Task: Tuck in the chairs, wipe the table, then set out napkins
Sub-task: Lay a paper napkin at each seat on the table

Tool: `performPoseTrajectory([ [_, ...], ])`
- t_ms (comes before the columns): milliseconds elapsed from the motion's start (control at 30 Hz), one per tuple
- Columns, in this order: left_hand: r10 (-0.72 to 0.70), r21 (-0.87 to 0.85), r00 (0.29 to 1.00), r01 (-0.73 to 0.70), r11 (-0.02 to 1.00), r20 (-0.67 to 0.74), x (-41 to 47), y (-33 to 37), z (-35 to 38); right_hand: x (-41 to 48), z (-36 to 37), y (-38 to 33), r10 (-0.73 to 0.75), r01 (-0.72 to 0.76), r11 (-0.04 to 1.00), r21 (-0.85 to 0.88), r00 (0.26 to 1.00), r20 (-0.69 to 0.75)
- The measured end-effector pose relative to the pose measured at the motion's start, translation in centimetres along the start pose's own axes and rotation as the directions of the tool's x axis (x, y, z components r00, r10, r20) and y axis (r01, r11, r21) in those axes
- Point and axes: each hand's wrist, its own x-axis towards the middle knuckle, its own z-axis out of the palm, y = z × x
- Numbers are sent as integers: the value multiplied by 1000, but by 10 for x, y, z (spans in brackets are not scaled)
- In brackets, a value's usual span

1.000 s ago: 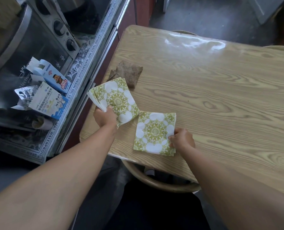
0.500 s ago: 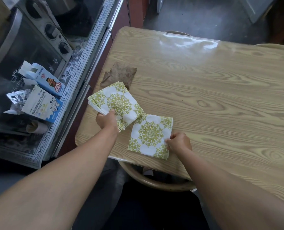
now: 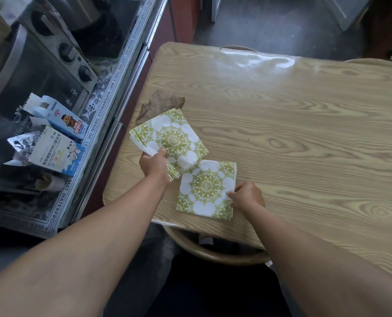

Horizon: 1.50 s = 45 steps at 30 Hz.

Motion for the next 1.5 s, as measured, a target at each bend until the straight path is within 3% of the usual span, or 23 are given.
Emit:
performPoseTrajectory([
  [167, -156, 29, 951, 153, 988, 267, -14, -3, 7, 3, -16, 0, -7, -1, 999, -44, 981, -193],
  [267, -254, 138, 861, 214, 967, 441, -26, -9, 14, 11, -33, 3, -16, 63, 959, 275, 985, -172],
  [333, -300, 231, 811, 208, 950, 503, -36, -16, 22, 13, -46, 6, 37, 14, 834, 552, 996, -82],
  [433, -317, 407, 804, 104, 908, 502, -47, -28, 34, 15, -60, 15, 79, -71, 699, 712, 997, 22],
  [533, -294, 507, 813, -1, 862, 502, -61, -42, 48, 19, -71, 33, 23, 26, 742, 670, 998, -64],
  [633, -294, 529, 817, -16, 848, 496, -77, -53, 61, 18, -84, 53, -21, 91, 776, 624, 993, -118],
  [933, -295, 553, 809, -44, 832, 508, -133, -95, 110, 26, -138, 117, 30, 80, 874, 480, 976, -216],
  [1500, -368, 571, 787, 24, 820, 495, -236, -174, 200, 57, -244, 237, 46, 45, 864, 502, 985, -169],
])
